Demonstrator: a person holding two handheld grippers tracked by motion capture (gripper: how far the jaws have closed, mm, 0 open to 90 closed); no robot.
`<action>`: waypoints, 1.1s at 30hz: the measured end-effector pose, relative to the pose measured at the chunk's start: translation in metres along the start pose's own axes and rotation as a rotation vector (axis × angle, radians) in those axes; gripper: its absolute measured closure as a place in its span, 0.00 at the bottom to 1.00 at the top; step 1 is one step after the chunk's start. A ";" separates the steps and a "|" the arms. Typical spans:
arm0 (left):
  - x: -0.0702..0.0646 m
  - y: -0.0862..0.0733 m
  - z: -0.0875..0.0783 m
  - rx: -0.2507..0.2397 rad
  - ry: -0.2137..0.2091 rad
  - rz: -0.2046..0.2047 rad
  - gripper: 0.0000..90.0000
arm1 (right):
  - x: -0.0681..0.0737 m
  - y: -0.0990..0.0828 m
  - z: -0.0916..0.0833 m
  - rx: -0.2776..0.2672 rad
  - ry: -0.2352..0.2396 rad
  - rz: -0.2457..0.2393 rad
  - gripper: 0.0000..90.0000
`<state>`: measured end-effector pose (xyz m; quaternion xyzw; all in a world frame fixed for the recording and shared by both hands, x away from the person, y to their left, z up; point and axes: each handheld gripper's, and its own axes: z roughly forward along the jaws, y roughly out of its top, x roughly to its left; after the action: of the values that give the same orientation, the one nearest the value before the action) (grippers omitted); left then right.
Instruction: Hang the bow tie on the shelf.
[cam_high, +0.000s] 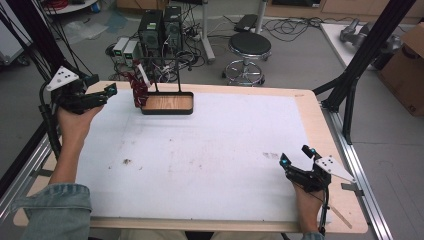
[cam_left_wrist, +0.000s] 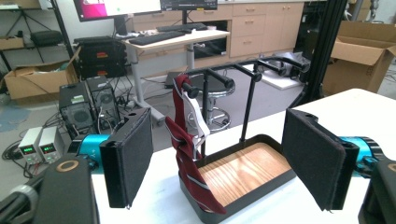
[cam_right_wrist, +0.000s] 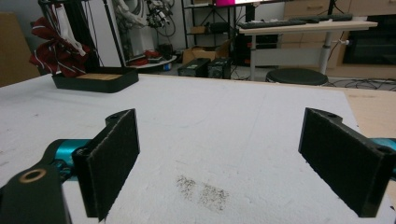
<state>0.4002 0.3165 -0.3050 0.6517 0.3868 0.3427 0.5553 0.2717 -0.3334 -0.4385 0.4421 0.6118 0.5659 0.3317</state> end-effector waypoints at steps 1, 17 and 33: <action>0.000 0.000 0.000 0.000 0.000 0.000 0.28 | 0.000 0.000 0.000 0.000 0.000 0.000 0.13; -0.029 -0.025 -0.041 -0.034 -0.005 0.013 0.27 | 0.000 0.000 0.000 0.001 -0.001 0.001 0.13; -0.050 -0.074 -0.069 0.006 0.053 0.012 0.24 | 0.000 0.000 0.000 -0.001 -0.003 -0.003 0.13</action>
<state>0.3072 0.3097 -0.3690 0.6463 0.3986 0.3618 0.5408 0.2716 -0.3338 -0.4385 0.4419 0.6116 0.5650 0.3339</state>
